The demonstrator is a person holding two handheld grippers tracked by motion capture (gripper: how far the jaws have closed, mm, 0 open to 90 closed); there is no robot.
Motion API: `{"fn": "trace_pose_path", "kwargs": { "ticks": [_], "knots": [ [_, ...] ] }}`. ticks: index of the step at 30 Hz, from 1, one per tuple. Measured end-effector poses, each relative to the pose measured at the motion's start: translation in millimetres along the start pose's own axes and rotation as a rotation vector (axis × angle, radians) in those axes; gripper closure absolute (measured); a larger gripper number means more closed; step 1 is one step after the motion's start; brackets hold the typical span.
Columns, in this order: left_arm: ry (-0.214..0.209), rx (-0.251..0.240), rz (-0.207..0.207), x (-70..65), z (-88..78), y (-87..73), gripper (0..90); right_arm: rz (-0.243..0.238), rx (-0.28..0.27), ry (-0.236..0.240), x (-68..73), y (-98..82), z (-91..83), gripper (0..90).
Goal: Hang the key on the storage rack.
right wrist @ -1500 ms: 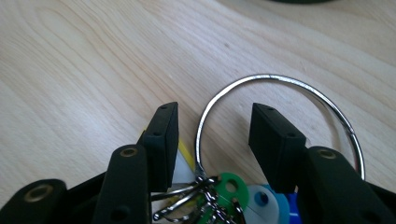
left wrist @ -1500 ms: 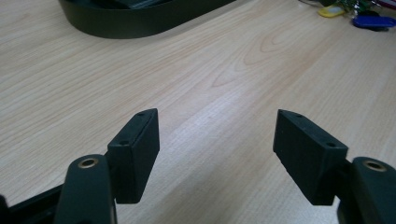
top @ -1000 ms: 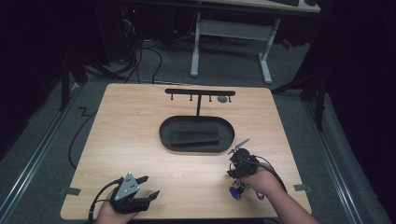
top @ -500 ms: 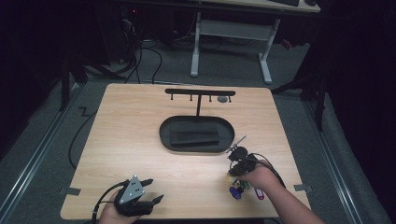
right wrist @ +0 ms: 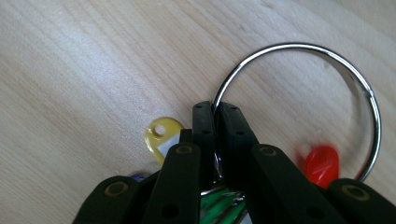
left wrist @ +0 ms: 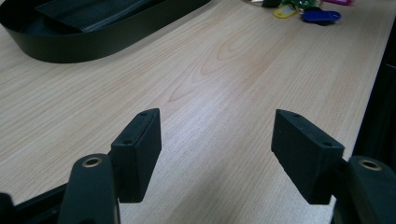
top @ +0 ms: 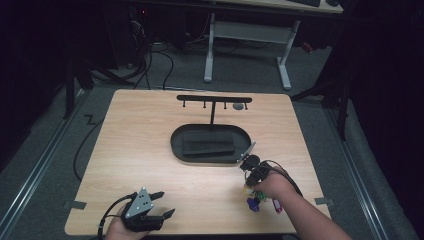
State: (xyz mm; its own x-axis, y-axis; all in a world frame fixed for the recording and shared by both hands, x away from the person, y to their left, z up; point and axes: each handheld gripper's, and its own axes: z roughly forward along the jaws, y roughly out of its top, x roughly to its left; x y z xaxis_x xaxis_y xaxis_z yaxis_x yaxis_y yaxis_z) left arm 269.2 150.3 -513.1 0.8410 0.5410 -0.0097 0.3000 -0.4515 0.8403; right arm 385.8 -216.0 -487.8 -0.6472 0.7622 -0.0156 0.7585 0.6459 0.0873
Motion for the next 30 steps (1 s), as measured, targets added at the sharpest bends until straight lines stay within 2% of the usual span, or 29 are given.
{"fn": "trace_pose_path", "kwargs": {
  "ticks": [4,5,7,11,15,19,23,27,30],
  "knots": [
    [0.006,0.001,0.007,-0.7,0.4,-0.7,33.6,-0.036,0.010,-0.013,2.7,0.6,-0.2,86.8],
    [0.009,0.003,0.009,-0.4,0.3,-0.9,33.6,-0.058,0.003,-0.014,2.9,0.1,-1.7,86.9],
    [0.036,0.018,0.034,1.3,-1.7,-2.1,34.1,-0.068,-0.006,-0.022,3.5,-1.2,-11.5,87.0],
    [0.049,0.002,-0.005,7.9,-6.6,-4.4,34.3,-0.094,-0.028,-0.034,1.2,-5.2,-31.4,87.0],
    [0.067,-0.005,-0.017,11.3,-8.0,-5.9,34.3,-0.117,-0.048,-0.065,1.0,-10.3,-48.1,87.2],
    [0.131,0.001,0.003,14.2,-8.6,-7.2,34.3,-0.133,-0.052,-0.078,1.3,-15.1,-58.0,87.4],
    [0.189,0.034,0.037,21.0,-7.0,-12.3,34.2,-0.127,-0.074,-0.087,-1.3,-18.5,-75.1,87.6],
    [0.199,0.039,0.002,31.1,-7.5,-17.2,34.0,-0.132,-0.094,-0.063,-4.5,-20.1,-91.5,87.7],
    [0.193,0.039,0.000,34.0,-8.8,-19.4,33.9,-0.147,-0.091,-0.084,-5.9,-19.7,-99.8,87.8]
  ]
}}
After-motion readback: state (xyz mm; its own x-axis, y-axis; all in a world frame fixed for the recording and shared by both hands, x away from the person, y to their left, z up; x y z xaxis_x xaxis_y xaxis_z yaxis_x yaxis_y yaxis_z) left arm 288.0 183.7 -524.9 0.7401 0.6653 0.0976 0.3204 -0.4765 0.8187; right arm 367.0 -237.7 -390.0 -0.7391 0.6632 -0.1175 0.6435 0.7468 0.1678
